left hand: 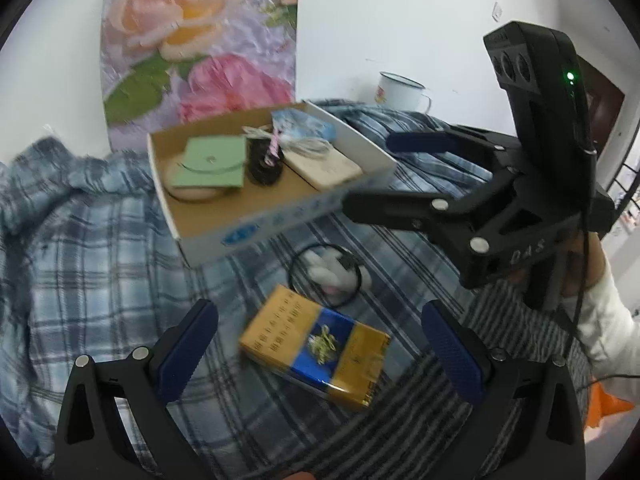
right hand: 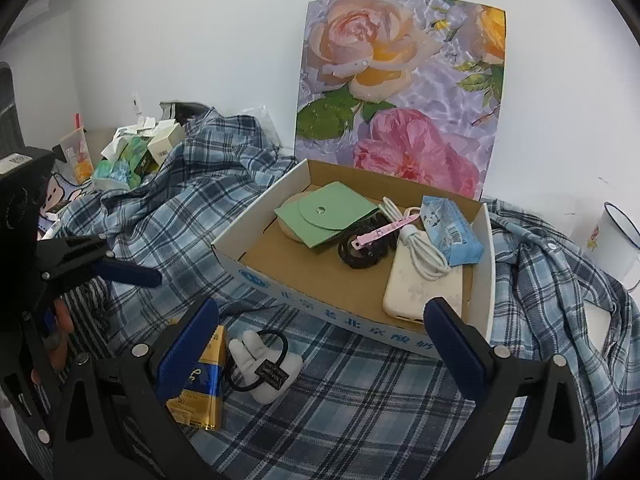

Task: Organize soft objects
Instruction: 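Lower the left tool onto the gold-and-blue box and grasp it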

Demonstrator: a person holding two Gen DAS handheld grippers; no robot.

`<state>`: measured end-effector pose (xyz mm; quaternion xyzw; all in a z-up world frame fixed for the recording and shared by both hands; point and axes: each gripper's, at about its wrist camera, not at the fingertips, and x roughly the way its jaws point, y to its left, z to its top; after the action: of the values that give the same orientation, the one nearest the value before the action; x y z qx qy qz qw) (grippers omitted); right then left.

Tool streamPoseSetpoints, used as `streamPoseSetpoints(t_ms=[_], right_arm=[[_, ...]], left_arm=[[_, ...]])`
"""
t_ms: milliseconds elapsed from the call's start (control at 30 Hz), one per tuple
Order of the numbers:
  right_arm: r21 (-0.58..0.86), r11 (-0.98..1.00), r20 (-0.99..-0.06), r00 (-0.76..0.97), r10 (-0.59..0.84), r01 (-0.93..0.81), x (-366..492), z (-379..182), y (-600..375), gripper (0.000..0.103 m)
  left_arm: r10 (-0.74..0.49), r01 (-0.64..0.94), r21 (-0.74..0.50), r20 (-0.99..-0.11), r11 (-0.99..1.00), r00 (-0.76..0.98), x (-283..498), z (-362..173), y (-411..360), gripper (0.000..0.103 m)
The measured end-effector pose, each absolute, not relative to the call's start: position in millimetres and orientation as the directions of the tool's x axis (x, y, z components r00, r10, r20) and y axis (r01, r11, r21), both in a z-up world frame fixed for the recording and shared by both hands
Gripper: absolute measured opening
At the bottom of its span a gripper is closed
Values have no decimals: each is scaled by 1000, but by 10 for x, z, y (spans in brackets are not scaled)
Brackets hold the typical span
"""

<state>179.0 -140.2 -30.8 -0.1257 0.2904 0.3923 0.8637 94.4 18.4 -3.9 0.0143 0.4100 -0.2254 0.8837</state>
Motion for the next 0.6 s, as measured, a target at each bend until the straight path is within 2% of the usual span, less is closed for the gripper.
streamPoseSetpoints(t_ms=[300, 600], right_arm=[[28, 654, -637, 490, 595, -756, 1862, -436, -1388, 102], [35, 616, -674, 436, 597, -787, 1839, -547, -1306, 102]], left_arm=[[-404, 484, -146, -775, 863, 486, 916, -209, 52, 103], [-347, 494, -76, -803, 866, 485, 903, -306, -55, 103]])
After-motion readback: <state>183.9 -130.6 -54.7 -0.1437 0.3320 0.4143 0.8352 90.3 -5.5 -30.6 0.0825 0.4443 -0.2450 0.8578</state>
